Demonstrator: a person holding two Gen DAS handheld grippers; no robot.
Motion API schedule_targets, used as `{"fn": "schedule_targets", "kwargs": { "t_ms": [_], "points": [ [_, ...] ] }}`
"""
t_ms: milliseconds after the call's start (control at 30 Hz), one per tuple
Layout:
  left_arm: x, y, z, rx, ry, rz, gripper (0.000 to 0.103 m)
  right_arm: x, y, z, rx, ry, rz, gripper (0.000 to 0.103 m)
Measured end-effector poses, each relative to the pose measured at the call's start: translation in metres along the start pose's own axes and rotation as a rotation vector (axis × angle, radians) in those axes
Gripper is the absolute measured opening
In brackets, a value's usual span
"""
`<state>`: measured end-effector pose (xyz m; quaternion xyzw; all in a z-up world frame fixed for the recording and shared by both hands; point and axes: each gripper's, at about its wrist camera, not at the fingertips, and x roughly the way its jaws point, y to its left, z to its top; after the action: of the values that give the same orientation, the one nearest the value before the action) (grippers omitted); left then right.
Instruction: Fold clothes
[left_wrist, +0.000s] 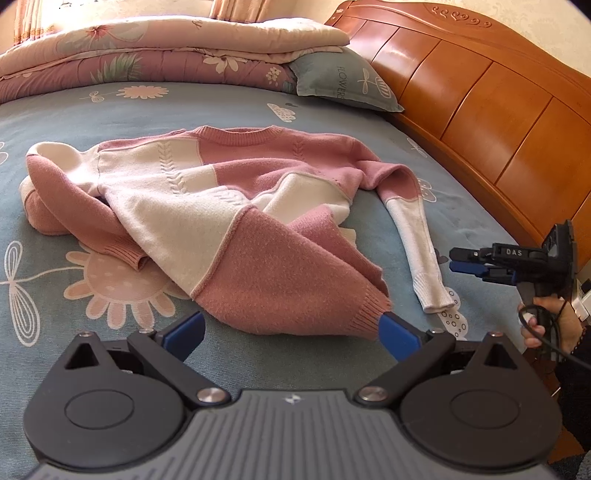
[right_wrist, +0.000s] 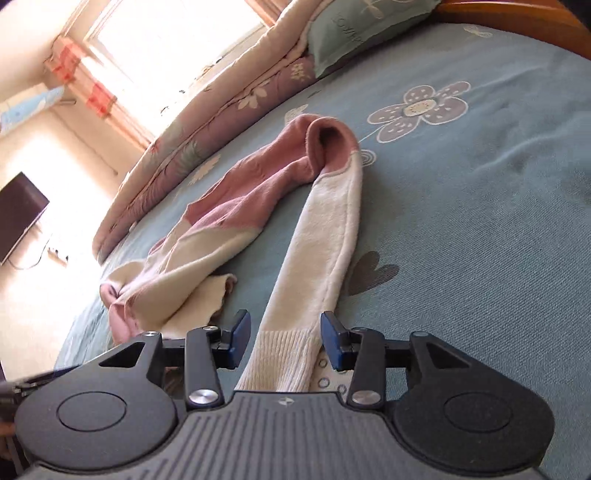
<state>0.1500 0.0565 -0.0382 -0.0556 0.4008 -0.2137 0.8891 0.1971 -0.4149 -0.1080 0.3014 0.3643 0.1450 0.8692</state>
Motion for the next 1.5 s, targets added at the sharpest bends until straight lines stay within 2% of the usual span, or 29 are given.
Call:
{"fn": "schedule_targets", "kwargs": {
  "t_ms": [200,300,367,467,500,633,700,767,833,900,933,967,1100,1167,1267,1400,1500],
  "points": [
    [0.005,-0.003,0.000,0.003,0.019,0.004,0.100,0.050,-0.017,0.048,0.017,-0.074,-0.085,0.048],
    [0.011,-0.002,0.001,-0.002,0.027,0.004,0.100,0.068,-0.017,0.065,0.011,-0.082,-0.087,0.044],
    [0.014,-0.002,0.001,-0.003,0.031,0.003,0.100,0.073,-0.010,0.073,-0.015,-0.078,-0.069,0.013],
    [0.018,-0.001,0.000,-0.007,0.038,-0.002,0.100,0.069,0.019,0.076,-0.124,-0.090,-0.033,0.012],
    [0.020,0.000,-0.001,-0.009,0.041,-0.004,0.100,0.070,0.033,0.075,-0.167,-0.082,-0.009,0.013],
    [0.022,0.002,-0.003,-0.017,0.046,-0.009,0.100,0.088,0.075,0.056,-0.300,0.048,0.083,0.016],
    [0.021,0.002,-0.003,-0.018,0.042,-0.012,0.100,0.099,0.091,0.038,-0.358,0.127,0.095,0.018],
    [0.017,0.003,-0.003,-0.017,0.036,-0.012,0.100,0.101,0.101,0.023,-0.406,0.161,0.090,0.018],
    [0.013,0.005,-0.003,-0.018,0.030,-0.007,0.100,0.087,0.100,0.015,-0.389,0.131,0.097,0.018],
    [0.011,0.009,-0.004,-0.024,0.028,0.000,0.100,0.067,0.087,0.017,-0.329,0.061,0.090,0.022],
    [0.011,0.010,-0.004,-0.028,0.028,0.003,0.100,0.056,0.080,0.018,-0.297,0.025,0.086,0.029],
    [0.011,0.012,-0.004,-0.032,0.028,0.007,0.100,0.050,0.071,0.021,-0.268,-0.008,0.053,0.035],
    [0.013,0.013,-0.005,-0.042,0.029,0.003,0.100,0.046,0.023,0.035,-0.086,-0.058,-0.063,0.037],
    [0.016,0.011,-0.005,-0.041,0.034,-0.007,0.100,0.054,0.002,0.036,0.015,-0.042,-0.057,0.037],
    [0.020,0.009,-0.005,-0.037,0.047,-0.010,0.100,0.070,-0.016,0.032,0.117,-0.044,0.008,0.037],
    [0.024,0.008,-0.003,-0.032,0.055,-0.002,0.100,0.092,-0.022,0.039,0.179,-0.067,0.055,0.037],
    [0.025,0.009,-0.002,-0.036,0.048,-0.008,0.100,0.100,-0.017,0.042,0.176,-0.060,0.053,0.037]
  ]
}}
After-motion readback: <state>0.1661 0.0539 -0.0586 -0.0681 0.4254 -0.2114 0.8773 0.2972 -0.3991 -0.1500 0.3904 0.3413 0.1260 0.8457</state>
